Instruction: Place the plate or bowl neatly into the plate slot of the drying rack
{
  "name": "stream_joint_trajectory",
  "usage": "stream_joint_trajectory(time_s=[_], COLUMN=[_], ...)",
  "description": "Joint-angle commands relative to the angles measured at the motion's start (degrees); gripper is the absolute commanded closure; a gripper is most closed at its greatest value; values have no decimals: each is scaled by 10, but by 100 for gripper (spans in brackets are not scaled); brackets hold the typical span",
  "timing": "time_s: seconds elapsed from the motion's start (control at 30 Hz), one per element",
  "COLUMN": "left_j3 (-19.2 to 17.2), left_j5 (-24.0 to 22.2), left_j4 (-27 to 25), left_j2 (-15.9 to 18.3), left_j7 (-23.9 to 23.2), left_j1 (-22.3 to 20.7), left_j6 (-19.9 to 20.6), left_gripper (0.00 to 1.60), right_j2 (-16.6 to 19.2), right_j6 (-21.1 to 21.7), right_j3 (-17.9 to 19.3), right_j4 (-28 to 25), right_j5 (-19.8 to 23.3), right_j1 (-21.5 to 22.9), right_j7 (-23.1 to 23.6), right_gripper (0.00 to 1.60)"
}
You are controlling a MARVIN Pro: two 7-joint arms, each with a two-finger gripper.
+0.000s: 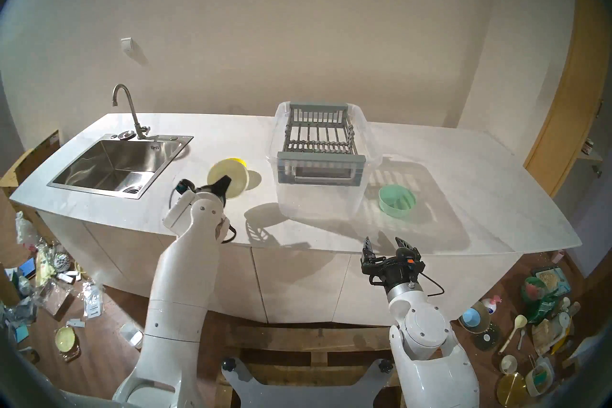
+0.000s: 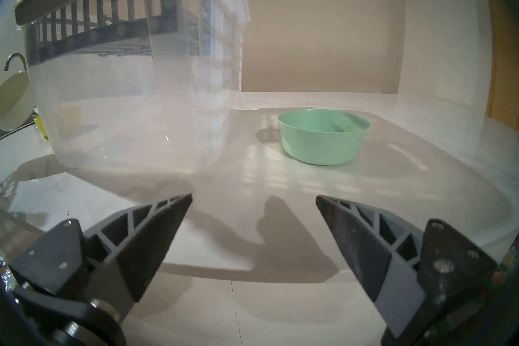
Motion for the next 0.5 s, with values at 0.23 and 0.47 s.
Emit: stream_joint_trajectory(time_s=[0.23,0.47], left_j3=[-39,-9], left_j5=[-39,-69], left_j4=[-92,-77], left_j2=[43,38], left_j7=[3,-7], left_j1=[-47,-114], left_j6=[62,92], left_gripper=[160,160], right_j2=[0,0], right_j6=[-3,-3], right_j3=[0,0], right_j4=[-14,-14], right_j5=[0,0], right_j1=[3,3], right_j7=[0,0], right_gripper=[0,0])
